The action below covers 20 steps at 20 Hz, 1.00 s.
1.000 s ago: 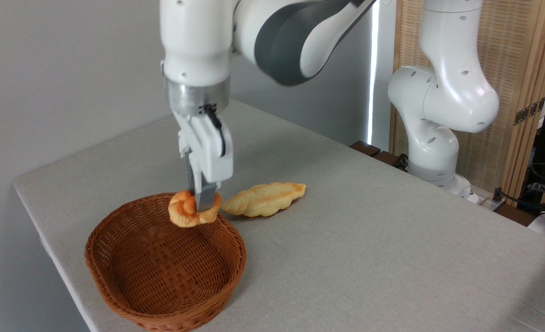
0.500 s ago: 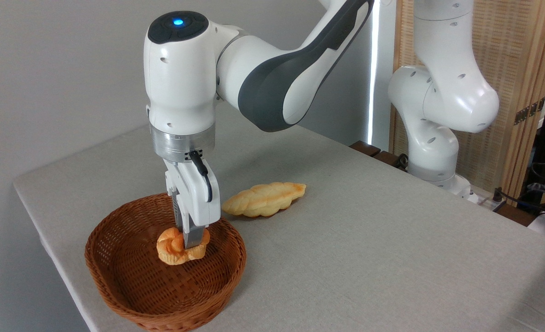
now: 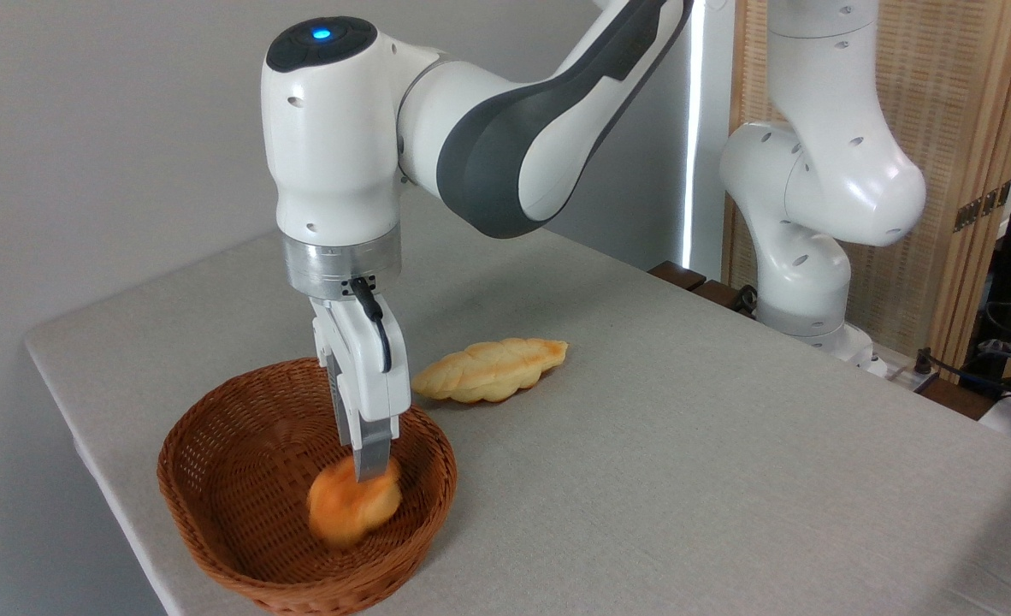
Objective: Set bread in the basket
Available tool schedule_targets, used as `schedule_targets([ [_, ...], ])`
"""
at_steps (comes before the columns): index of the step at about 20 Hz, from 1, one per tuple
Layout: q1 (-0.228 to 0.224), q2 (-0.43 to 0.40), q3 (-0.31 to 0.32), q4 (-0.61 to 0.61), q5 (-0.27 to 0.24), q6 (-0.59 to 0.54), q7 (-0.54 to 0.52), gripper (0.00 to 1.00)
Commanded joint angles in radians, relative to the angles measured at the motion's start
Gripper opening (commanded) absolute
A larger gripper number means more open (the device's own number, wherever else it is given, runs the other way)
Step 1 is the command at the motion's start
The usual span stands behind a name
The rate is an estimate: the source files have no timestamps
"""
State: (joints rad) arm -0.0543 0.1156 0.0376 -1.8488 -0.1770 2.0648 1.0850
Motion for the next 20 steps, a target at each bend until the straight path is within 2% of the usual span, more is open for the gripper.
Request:
schedule_targets([
  [1, -0.006, -0.004, 0.012, 0.006, 0.01, -0.005, 0.001, 0.8],
  [5, -0.006, -0.007, 0.012, 0.006, 0.01, -0.008, -0.002, 0.88],
  [7, -0.006, -0.017, 0.015, 0.006, 0.011, -0.012, -0.011, 1.0],
  [11, -0.006, -0.098, 0.039, 0.008, 0.011, -0.101, -0.031, 1.0],
  [16, -0.015, -0.186, 0.038, 0.008, 0.014, -0.213, -0.238, 1.0],
  [18, -0.033, -0.209, 0.03, 0.01, 0.077, -0.244, -0.331, 1.0],
  [20, -0.091, -0.211, 0.035, 0.025, 0.147, -0.278, -0.393, 1.0],
])
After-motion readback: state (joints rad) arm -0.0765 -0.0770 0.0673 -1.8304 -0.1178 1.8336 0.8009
